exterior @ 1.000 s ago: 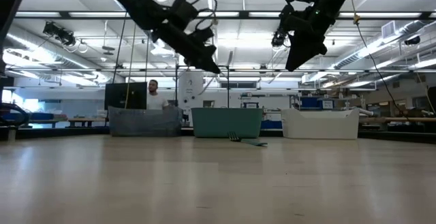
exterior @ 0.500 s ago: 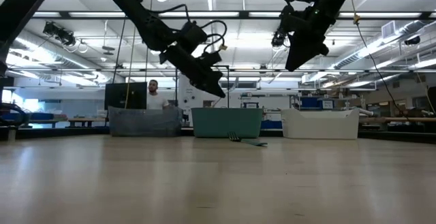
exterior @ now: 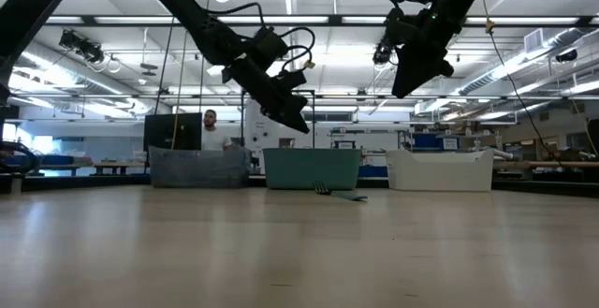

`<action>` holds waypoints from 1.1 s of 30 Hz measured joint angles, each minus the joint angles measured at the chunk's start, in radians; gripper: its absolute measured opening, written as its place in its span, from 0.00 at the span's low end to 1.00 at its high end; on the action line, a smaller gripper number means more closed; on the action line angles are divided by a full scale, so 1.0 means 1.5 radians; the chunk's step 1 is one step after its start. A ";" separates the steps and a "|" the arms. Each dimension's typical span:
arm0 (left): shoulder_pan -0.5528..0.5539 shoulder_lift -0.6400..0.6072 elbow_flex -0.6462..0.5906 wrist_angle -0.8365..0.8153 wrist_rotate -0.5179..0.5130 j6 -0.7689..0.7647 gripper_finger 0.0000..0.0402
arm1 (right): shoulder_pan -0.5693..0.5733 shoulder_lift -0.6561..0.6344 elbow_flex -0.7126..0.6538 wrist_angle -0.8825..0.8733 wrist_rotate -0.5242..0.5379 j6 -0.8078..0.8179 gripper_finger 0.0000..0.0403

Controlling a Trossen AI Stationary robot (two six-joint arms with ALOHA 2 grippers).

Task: Sort silverware by color (type)
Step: Put the top orange fork into the blue bin, then put the blue fork into the black bin

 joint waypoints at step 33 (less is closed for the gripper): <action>-0.177 -0.106 0.171 -0.421 0.018 -0.433 0.14 | 0.098 0.000 0.000 -0.121 -0.133 0.201 0.25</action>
